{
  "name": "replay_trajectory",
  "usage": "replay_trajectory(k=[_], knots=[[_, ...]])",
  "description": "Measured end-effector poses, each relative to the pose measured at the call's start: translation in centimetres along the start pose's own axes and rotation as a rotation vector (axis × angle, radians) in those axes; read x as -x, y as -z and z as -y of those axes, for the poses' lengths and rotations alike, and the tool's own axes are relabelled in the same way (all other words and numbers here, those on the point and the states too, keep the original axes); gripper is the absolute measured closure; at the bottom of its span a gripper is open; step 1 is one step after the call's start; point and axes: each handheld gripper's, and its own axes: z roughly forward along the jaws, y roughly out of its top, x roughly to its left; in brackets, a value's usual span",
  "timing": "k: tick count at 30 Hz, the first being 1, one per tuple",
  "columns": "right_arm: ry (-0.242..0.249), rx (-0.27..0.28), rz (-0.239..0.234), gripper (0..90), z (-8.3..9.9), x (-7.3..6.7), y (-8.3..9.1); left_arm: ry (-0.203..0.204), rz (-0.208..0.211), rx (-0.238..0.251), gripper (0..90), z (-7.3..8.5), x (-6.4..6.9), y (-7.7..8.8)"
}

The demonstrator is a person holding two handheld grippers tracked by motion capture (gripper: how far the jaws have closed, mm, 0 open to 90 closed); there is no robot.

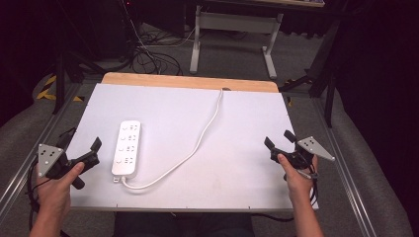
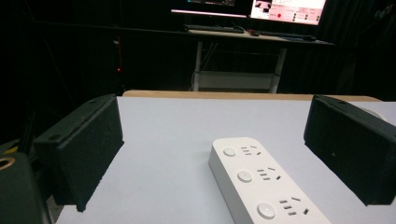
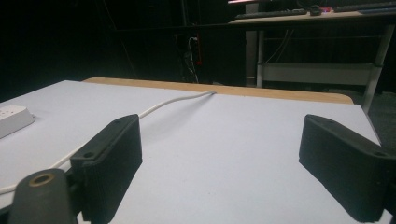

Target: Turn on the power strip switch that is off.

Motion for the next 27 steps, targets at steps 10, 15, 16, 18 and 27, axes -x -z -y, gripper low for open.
replay_trajectory(k=[10, 15, 16, 18, 27], knots=[[-0.029, 0.015, 0.010, 14.3, 0.1, 0.3, 0.5, -0.009, -0.028, 0.009, 15.1, -0.1, 0.2, -0.4], [-0.038, 0.021, 0.013, 14.6, 0.2, 0.4, 0.7, 0.001, -0.040, 0.009, 31.8, -0.2, 0.1, -0.3], [-0.042, 0.021, 0.011, 14.6, 0.2, 0.4, 0.7, 0.011, -0.035, 0.001, 35.9, -0.3, -0.1, -0.2], [-0.051, 0.023, 0.007, 14.6, 0.2, 0.4, 0.7, 0.029, -0.030, -0.003, 42.6, -0.3, -0.2, -0.2], [-0.057, 0.027, 0.000, 15.1, 0.2, 0.2, 0.7, 0.092, 0.022, -0.039, 67.7, -0.7, -1.0, 0.0]])
